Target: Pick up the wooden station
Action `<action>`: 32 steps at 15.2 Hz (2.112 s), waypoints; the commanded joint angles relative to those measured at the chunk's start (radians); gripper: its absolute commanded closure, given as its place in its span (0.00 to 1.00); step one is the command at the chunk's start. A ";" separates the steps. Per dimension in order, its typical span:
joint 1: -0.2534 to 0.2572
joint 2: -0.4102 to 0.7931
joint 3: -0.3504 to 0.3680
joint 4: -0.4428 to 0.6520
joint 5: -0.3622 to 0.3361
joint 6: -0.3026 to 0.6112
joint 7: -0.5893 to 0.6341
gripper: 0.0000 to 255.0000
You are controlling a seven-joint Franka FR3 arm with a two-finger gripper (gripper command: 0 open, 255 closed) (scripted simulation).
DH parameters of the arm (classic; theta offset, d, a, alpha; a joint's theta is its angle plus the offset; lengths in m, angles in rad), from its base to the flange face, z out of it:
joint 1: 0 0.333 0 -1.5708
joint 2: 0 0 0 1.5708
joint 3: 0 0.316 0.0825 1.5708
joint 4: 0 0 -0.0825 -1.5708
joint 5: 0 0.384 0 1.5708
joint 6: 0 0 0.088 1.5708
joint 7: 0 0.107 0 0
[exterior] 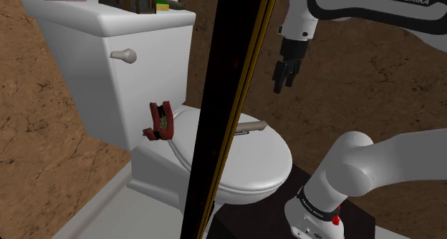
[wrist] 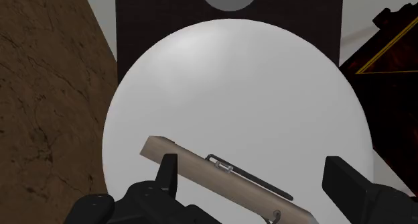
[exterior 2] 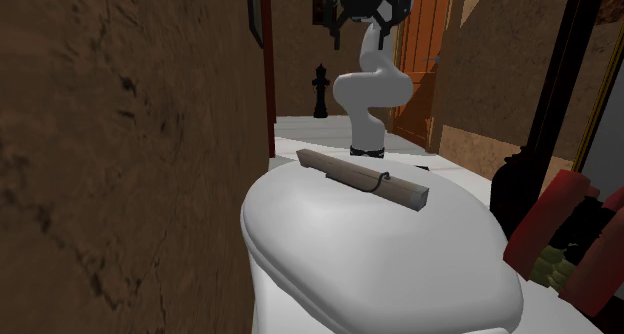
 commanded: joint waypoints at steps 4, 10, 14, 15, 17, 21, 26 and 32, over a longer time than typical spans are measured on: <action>0.040 0.013 -0.034 -0.087 -0.037 0.118 -0.131 0.00; 0.113 0.083 -0.102 -0.227 -0.105 0.371 -0.381 0.00; 0.162 0.165 -0.148 -0.295 -0.143 0.551 -0.542 0.00; 0.174 0.190 -0.159 -0.308 -0.152 0.598 -0.582 0.00; 0.199 0.245 -0.181 -0.331 -0.167 0.691 -0.661 0.00; 0.229 0.327 -0.208 -0.359 -0.181 0.819 -0.752 0.00; 0.228 0.378 -0.216 -0.392 -0.188 0.904 -0.747 0.00; 0.227 0.395 -0.219 -0.403 -0.190 0.932 -0.745 1.00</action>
